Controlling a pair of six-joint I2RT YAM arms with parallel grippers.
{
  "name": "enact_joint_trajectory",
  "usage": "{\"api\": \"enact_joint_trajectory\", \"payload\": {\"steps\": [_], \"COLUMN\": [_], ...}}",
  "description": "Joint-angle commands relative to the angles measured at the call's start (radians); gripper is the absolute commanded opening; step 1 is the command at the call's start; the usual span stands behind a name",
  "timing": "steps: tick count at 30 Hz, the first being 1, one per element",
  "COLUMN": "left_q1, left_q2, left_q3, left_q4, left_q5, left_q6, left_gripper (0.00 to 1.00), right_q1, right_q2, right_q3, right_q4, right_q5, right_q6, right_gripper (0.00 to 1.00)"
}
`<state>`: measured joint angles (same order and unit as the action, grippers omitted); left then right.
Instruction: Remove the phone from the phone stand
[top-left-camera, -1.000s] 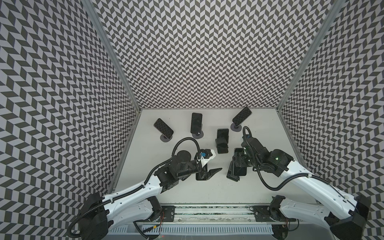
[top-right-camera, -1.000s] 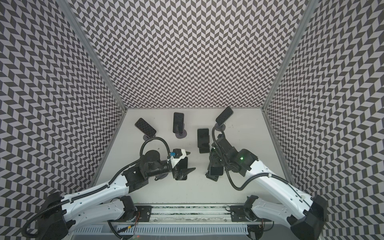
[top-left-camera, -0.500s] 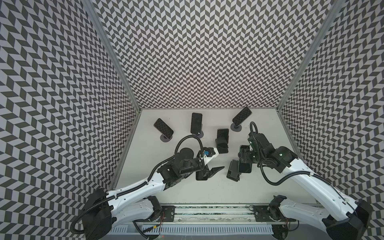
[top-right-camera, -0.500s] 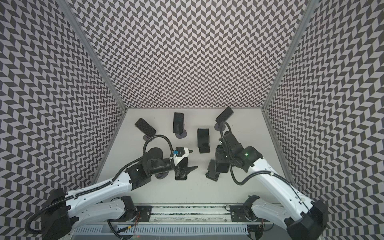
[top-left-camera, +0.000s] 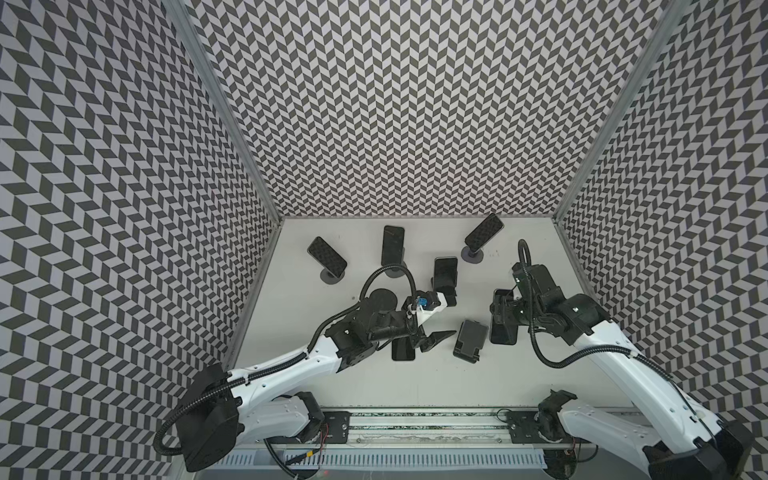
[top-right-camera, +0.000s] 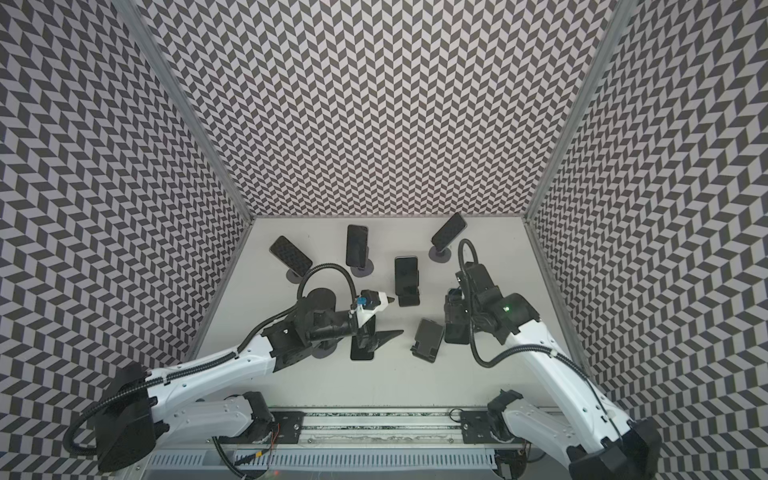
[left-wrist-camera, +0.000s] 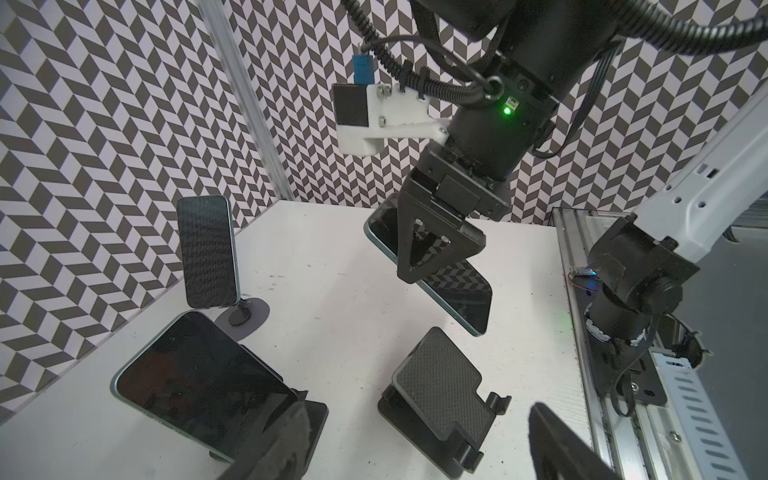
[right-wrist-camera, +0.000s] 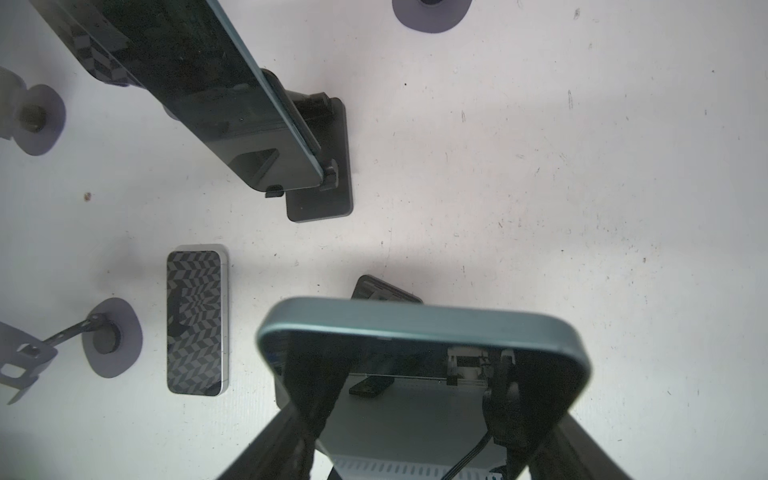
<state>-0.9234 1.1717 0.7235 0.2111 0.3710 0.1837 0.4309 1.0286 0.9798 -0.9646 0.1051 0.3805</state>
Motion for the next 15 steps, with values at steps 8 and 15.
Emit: {"api": "enact_joint_trajectory", "payload": {"steps": [8, 15], "left_q1": [-0.005, -0.005], "left_q2": [0.026, 0.027], "left_q3": [0.069, 0.076], "left_q4": [0.004, -0.004], "left_q5": [0.042, 0.043], "left_q6": [0.043, 0.042], "left_gripper": [0.83, 0.83], "right_q1": [-0.091, -0.141], "right_q2": [-0.004, 0.040], "right_q3": [-0.041, -0.060], "right_q4": [0.056, 0.080], "right_q5": [-0.073, -0.085], "right_q6": [-0.067, -0.070], "right_gripper": [0.00, 0.00]}}
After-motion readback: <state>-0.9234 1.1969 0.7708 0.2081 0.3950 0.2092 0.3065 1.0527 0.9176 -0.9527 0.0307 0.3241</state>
